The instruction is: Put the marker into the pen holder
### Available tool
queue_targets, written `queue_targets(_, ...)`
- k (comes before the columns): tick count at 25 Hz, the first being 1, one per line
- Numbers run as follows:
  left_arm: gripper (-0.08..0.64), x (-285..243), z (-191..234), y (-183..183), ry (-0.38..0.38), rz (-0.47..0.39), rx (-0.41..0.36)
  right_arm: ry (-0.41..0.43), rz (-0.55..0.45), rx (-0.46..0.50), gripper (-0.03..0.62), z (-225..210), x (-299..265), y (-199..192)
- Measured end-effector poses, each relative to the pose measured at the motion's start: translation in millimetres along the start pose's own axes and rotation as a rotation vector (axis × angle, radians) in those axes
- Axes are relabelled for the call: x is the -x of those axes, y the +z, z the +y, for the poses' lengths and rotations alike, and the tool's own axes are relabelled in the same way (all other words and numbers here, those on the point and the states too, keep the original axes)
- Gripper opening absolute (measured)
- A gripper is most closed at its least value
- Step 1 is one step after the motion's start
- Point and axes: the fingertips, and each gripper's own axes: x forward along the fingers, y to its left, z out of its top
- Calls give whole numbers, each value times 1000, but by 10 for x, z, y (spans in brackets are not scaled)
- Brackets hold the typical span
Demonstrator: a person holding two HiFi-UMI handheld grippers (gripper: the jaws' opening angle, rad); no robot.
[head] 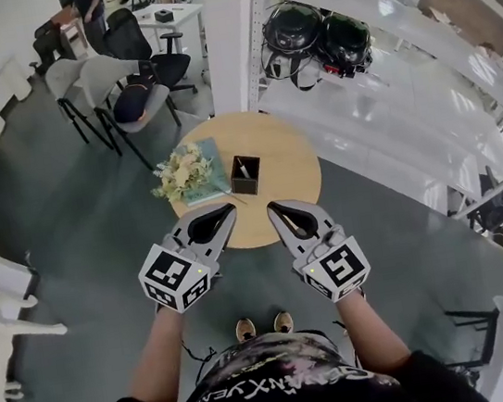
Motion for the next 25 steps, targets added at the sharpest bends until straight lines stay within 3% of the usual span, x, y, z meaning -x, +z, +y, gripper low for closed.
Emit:
queue_targets(9, 22, -258, -119, 25, 22, 4, -5, 67, 21, 34, 2, -171, 64, -50)
queue_targets(25, 23, -446, -143, 15, 39, 21, -17, 80, 18, 34, 2, -352, 71, -109)
